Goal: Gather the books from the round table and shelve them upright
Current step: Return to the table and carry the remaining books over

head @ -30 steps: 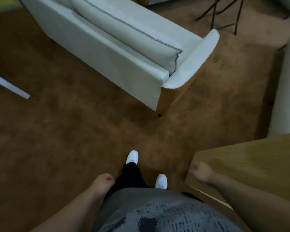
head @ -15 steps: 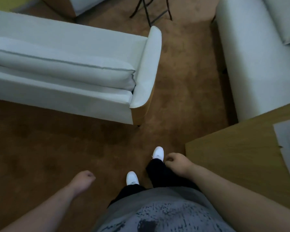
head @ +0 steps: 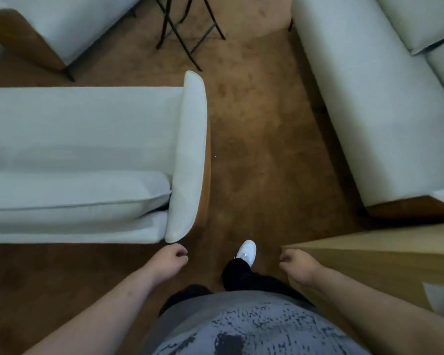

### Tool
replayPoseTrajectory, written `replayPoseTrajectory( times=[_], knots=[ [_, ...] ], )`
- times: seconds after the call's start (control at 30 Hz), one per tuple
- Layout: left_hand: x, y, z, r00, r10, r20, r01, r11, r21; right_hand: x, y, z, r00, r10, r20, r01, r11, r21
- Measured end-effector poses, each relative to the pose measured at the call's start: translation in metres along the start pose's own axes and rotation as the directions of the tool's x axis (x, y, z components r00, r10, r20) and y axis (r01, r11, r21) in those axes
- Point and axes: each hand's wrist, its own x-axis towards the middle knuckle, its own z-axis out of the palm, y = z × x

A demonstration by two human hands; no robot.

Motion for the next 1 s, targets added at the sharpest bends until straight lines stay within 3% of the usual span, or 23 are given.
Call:
replayPoseTrajectory(
  times=[0.17, 0.47, 0.63, 0.83, 1.0],
  knots=[
    [0.069, 0.079, -0.044, 0.998, 0.028, -0.053, -0.028, 1.000, -0.010, 0.034, -0.022, -0.078, 0.998, 0.040, -0.039, -0.040, 0.999, 0.005],
    [0.182, 0.163, -0.120, 0.997, 0.020, 0.080, -0.019, 1.000, -0.017, 0.106, -0.095, -0.193, 0.997, 0.063, -0.036, -0.062, 0.998, 0.027],
    [0.250, 0.206, -0.191, 0.997, 0.009, 0.075, -0.008, 1.000, -0.015, 0.145, -0.137, -0.280, 0.988, 0.155, 0.000, -0.155, 0.988, -0.030],
    [0.312, 0.253, -0.281, 0.998, -0.033, 0.046, 0.034, 0.999, -0.022, 0.194, -0.213, -0.383, 0.993, 0.078, -0.089, -0.068, 0.992, 0.102],
    [0.355, 0.301, -0.330, 0.999, -0.039, 0.000, 0.039, 0.997, -0.059, 0.237, -0.262, -0.445, 0.996, 0.042, -0.081, -0.027, 0.985, 0.170]
  ],
)
